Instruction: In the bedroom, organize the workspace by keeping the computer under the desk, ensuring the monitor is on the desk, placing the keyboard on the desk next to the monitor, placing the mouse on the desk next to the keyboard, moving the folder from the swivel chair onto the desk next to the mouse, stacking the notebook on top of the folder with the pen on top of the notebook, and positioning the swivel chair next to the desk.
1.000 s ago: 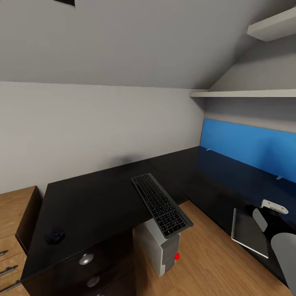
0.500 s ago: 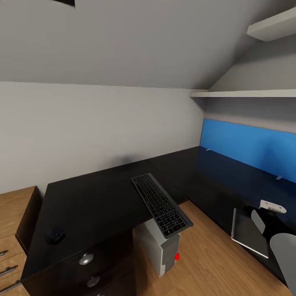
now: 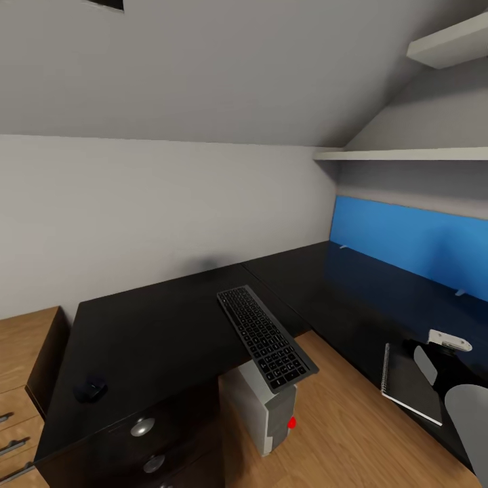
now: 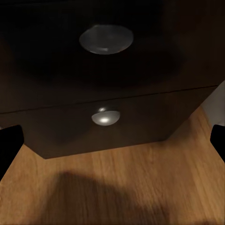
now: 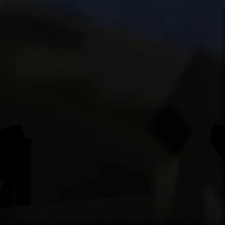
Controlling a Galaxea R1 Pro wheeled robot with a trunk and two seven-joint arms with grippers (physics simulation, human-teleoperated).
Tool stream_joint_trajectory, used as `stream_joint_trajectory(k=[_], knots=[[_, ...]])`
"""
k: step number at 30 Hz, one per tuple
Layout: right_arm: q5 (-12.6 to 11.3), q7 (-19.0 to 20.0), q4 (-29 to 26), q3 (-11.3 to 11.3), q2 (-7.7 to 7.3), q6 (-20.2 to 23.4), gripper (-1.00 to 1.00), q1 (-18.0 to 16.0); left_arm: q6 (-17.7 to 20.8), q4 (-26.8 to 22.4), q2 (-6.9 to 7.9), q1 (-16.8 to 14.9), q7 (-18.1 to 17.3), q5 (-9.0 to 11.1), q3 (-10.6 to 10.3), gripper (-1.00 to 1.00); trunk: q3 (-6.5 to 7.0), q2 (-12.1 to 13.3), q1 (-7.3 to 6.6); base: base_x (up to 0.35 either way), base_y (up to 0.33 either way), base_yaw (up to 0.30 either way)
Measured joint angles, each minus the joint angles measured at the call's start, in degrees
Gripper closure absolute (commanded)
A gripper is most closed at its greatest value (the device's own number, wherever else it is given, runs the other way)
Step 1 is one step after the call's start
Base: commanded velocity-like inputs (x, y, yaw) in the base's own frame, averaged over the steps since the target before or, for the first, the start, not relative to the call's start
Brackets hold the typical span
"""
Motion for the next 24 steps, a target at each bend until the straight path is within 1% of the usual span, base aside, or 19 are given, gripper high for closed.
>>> stream_joint_trajectory(k=[5, 12, 19, 24], knots=[[-0.12, 0.08, 0.0, -0.01, 0.01, -0.01, -1.0, 0.0, 0.0, 0.0, 0.0, 0.01, -0.06, 0.0, 0.0, -1.0, 0.0, 0.0, 0.01, -0.144, 0.0, 0.0], [0.09, 0.04, 0.0, -0.01, 0.0, 0.02, -1.0, 0.0, 0.0, 0.0, 0.0, 0.02, -0.01, 0.0, 0.0, -1.0, 0.0, 0.0, 0.0, -0.038, 0.001, 0.0], [0.17, 0.07, -0.01, -0.02, -0.01, 0.07, -1.0, 0.0, 0.0, -0.01, 0.0, 0.02, -0.07, 0.0, 0.01, -1.0, 0.0, 0.0, 0.02, -0.157, 0.099, 0.0], [0.17, 0.02, 0.01, 0.0, -0.01, 0.03, -1.0, 0.0, 0.0, 0.0, 0.0, 0.01, -0.02, 0.0, 0.01, -1.0, 0.0, 0.0, 0.0, -0.057, 0.04, 0.0]])
